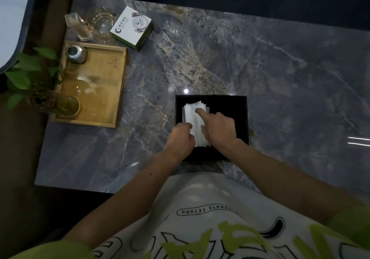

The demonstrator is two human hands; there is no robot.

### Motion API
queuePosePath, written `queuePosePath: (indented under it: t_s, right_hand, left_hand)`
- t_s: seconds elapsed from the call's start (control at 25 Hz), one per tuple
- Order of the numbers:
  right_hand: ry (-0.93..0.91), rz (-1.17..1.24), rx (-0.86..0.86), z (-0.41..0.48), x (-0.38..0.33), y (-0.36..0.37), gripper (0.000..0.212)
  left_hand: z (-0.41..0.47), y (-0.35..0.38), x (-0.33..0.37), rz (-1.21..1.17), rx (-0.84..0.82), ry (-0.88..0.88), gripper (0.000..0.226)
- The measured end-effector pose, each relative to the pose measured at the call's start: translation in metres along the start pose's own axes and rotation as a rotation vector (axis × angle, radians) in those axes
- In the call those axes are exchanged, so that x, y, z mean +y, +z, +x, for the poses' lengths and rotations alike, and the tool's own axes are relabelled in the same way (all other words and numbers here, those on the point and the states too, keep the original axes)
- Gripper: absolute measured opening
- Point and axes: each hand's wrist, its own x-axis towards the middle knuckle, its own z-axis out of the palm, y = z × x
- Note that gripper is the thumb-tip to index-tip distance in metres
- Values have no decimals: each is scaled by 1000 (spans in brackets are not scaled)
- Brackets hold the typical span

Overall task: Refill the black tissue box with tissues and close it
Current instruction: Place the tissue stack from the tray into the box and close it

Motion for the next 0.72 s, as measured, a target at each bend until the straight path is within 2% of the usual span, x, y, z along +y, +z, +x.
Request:
queuePosePath:
  t_s: [0.16, 0.24, 0.44, 0.56, 0.72]
  right_hand:
    - [-95, -252, 74, -4, 5, 5, 21]
    - [-143, -289, 94, -6, 8, 9, 20]
    - [-165, -234, 30, -14, 13, 15, 14]
    - [-159, -166, -17, -15, 16, 18, 27]
    - [-142, 111, 62, -26, 32, 12, 44]
  left_hand:
    - [9, 2, 1, 64, -89, -22, 24]
    - [12, 4, 1, 104, -126, -24, 11]
    - [16, 15, -5, 169, -169, -7, 32]
    - [15, 17, -5, 172, -196, 1, 38]
    - [11, 16, -6, 125, -162, 43, 45]
